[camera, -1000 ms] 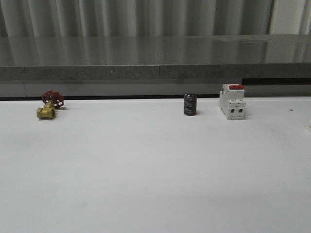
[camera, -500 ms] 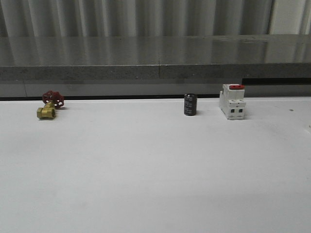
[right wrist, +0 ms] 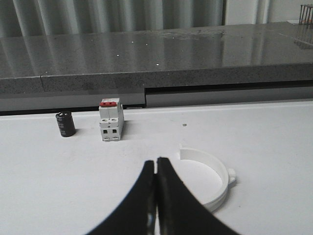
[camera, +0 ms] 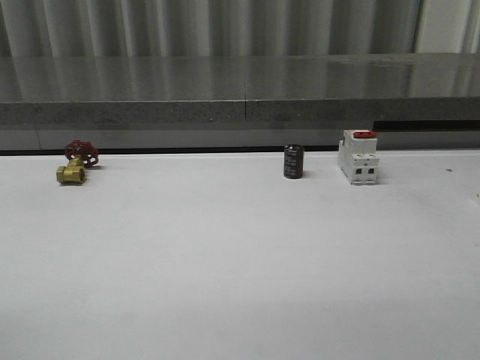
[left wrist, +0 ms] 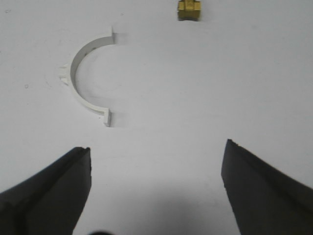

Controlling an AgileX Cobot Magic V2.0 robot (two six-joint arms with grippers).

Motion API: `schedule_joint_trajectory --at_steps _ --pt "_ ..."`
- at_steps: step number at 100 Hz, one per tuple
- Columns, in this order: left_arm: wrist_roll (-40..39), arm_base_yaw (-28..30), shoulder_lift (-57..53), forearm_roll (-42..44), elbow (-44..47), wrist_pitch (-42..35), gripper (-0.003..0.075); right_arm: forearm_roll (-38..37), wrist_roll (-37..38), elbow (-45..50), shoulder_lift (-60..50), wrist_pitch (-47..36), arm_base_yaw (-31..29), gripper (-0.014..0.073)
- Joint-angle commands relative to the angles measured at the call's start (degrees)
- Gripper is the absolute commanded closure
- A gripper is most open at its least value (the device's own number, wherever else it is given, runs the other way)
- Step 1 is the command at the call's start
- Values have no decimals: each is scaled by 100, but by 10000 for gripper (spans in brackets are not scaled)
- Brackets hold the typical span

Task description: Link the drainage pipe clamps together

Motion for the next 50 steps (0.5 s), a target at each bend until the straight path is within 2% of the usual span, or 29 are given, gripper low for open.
schedule_joint_trajectory --at_steps 1,14,29,50 --pt "117 195 532 -1 -478 -445 177 -2 -32 -95 -110 -473 11 661" --pt "377 476 1398 -167 -930 -612 177 -2 -32 -95 -110 -473 11 661" --pt "1184 890 2368 -568 -1492 -385 177 -2 -32 -95 -110 -473 11 661" --pt "1635 1572 3476 -1005 -2065 -455 177 -2 -32 -95 -110 -473 11 661"
